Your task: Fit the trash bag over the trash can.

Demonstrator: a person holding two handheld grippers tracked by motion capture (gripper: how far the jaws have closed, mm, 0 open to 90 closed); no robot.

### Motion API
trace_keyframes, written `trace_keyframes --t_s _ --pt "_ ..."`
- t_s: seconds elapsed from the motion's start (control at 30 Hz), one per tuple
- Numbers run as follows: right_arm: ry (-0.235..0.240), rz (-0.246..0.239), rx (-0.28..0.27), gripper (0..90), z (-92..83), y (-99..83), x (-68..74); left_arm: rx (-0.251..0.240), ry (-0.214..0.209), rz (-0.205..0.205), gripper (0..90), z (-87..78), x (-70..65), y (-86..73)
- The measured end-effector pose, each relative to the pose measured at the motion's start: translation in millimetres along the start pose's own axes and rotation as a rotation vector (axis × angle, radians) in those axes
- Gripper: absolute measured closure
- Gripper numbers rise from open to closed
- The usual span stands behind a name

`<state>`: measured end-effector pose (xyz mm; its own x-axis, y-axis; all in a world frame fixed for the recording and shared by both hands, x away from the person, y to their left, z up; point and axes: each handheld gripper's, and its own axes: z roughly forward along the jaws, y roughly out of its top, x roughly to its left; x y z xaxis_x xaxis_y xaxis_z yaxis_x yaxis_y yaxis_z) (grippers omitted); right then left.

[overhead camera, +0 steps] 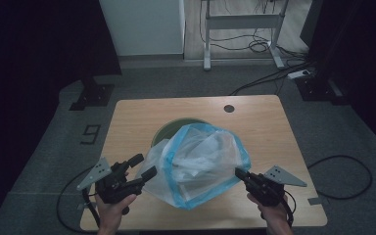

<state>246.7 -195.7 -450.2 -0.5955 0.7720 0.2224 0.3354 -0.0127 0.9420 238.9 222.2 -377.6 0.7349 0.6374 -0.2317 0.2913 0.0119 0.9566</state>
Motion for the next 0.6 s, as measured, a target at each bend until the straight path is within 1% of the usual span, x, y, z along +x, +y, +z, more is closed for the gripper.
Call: trace_keyframes --t_s 0.07,0.1,0.13,0.17,0.23,0.27,0.33,0.37,0.4,0.43,0.5,0.53,0.57,0.6 --pt "-0.001 -0.001 0.001 83.8 0.0 -0.1 -0.2 0.033 -0.001 0.018 25.4 7.8 -2.5 2.7" --pt "-0.001 -0.002 0.001 83.6 -0.1 -0.1 -0.2 0.042 0.007 0.028 25.7 11.5 -4.0 3.7" --pt "-0.002 -0.003 0.001 83.2 -0.2 0.1 -0.1 0.051 0.018 0.046 29.2 14.4 -5.5 4.5" --pt "-0.002 -0.006 0.001 83.0 -0.4 0.3 0.2 0.064 0.025 0.065 36.7 17.1 -6.8 5.4" --pt "-0.001 -0.01 0.001 82.8 -1.2 0.6 1.1 0.078 0.049 0.094 57.5 21.5 -8.9 6.8" --pt "0.002 -0.014 0.0 82.4 -1.6 0.6 1.4 0.08 0.053 0.096 67.0 23.0 -8.7 7.7" --pt "0.008 -0.018 0.002 80.9 -2.7 0.2 2.4 0.072 0.053 0.079 79.7 24.3 -6.0 9.3" --pt "0.015 -0.024 0.005 75.6 -3.9 -0.4 2.8 0.066 0.063 0.069 85.9 24.4 -4.2 9.9" --pt "0.015 -0.024 0.005 75.6 -3.9 -0.4 2.8 0.056 0.068 0.058 85.9 24.2 -2.3 10.0" --pt "0.014 -0.031 0.006 69.7 -5.4 -0.5 3.4 0.046 0.071 0.048 87.5 23.6 -0.7 10.0" --pt "0.013 -0.05 -0.003 56.3 -9.7 0.8 4.7 0.034 0.076 0.042 88.8 22.6 1.5 9.7" --pt "0.006 -0.059 -0.023 47.0 -15.9 4.8 5.4 0.034 0.076 0.039 89.1 22.3 2.1 9.5" --pt "0.006 -0.059 -0.023 47.0 -15.9 4.8 5.4 0.034 0.077 0.039 89.1 22.2 2.6 9.3" --pt "0.003 -0.06 -0.034 44.3 -19.2 8.1 5.0 0.034 0.079 0.042 89.2 22.0 2.8 9.1"
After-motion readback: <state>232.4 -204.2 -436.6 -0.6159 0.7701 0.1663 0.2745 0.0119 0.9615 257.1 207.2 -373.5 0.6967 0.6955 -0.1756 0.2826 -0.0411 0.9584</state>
